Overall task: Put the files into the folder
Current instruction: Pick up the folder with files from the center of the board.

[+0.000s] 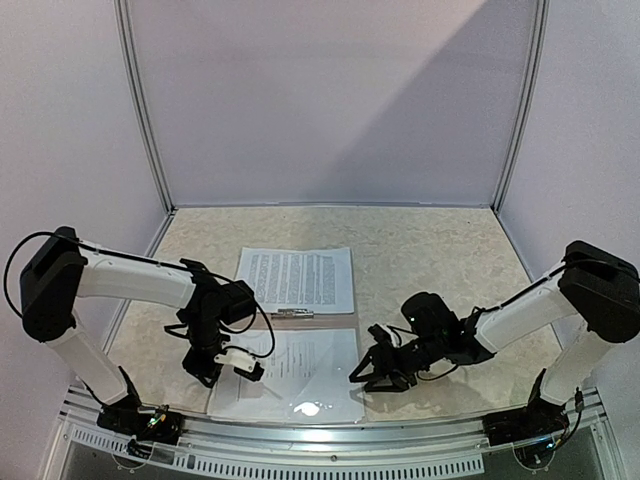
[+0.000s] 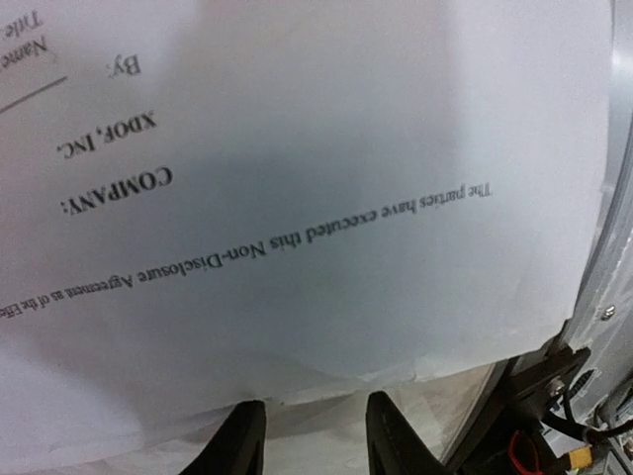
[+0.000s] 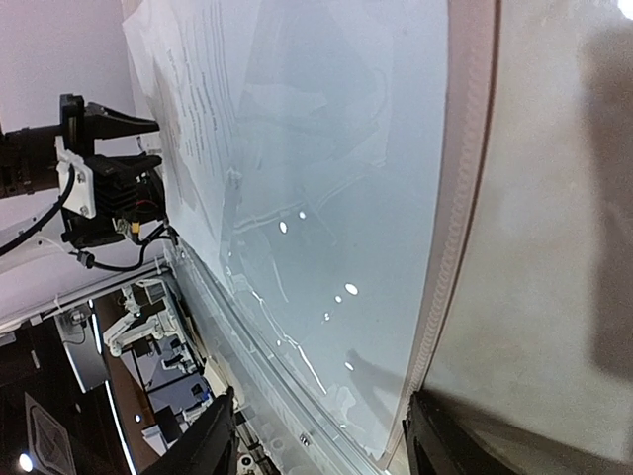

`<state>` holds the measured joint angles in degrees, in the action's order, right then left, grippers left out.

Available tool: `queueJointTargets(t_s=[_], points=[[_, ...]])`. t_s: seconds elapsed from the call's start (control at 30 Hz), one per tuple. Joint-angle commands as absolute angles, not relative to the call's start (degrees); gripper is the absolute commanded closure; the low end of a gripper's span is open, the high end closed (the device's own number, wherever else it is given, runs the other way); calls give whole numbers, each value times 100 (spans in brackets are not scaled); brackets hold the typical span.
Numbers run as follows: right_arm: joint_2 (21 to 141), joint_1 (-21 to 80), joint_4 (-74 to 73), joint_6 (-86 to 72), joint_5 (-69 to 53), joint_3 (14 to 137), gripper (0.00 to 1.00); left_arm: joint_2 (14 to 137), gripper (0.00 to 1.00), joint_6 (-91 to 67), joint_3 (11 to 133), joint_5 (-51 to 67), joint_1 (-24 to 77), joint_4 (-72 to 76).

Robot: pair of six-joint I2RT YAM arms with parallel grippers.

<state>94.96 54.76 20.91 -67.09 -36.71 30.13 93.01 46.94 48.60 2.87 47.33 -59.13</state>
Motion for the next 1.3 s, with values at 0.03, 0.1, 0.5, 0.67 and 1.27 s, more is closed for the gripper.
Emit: queueJointTargets(t_s=[0.03,0.1,0.5,0.67,1.27], points=[[9299,5701,-200,-5631,-2688,3935,43,9475,62,4795,4815,-147,4409,-5083],[8898,5906,-1335,-4407,-2163,4418,41,9481,62,4852,4860,-125,4245,-5078],[7842,6172,-51,-7100,-2455,2611,41,9325,61,4925,4951,-176,4104,-5520],[8142,6370,628,-7373,-2667,2497,40,9119,59,4985,4882,-214,4097,-5934],[10036,6772,2937,-8038,-2540,3130,37,9099,56,4611,4634,-229,4414,-6001]])
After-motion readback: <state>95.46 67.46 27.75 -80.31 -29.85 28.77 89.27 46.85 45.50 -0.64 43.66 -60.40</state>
